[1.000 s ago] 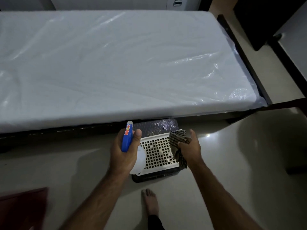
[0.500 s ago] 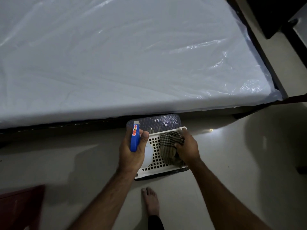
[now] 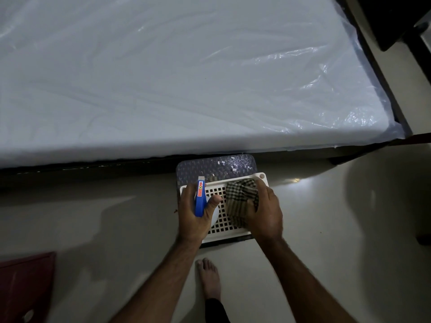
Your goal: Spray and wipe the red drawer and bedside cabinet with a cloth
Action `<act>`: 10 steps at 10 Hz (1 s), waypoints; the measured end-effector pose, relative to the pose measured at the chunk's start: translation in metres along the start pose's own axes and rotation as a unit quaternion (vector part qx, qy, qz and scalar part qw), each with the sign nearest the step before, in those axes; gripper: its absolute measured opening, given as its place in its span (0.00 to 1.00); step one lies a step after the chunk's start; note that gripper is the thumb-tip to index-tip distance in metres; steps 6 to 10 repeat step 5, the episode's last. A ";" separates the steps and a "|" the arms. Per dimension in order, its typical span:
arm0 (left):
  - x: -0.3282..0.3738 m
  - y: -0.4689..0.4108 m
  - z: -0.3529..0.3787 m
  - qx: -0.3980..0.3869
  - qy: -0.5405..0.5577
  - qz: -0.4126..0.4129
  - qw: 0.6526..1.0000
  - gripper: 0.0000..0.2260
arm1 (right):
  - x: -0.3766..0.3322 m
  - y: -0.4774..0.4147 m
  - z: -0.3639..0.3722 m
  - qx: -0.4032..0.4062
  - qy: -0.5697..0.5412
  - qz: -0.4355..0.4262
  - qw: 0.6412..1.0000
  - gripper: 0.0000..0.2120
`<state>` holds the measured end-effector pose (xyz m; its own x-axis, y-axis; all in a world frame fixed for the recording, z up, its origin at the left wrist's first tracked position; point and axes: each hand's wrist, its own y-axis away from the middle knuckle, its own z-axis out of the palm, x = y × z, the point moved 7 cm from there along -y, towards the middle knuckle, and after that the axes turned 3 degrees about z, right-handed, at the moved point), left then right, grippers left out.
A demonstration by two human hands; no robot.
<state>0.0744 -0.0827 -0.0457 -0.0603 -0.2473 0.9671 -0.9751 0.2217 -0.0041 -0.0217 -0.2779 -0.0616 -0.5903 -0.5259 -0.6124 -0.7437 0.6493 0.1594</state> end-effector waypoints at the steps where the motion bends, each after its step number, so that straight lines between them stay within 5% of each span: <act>1: 0.001 0.001 -0.001 -0.018 0.001 0.027 0.999 0.23 | -0.007 0.000 -0.001 0.017 0.001 -0.008 1.000 0.29; 5: -0.018 0.027 -0.016 -0.149 -0.075 -0.013 0.986 0.51 | -0.048 -0.001 -0.007 0.049 0.036 -0.069 0.996 0.19; 10: -0.018 0.027 -0.016 -0.149 -0.075 -0.013 0.986 0.51 | -0.048 -0.001 -0.007 0.049 0.036 -0.069 0.996 0.19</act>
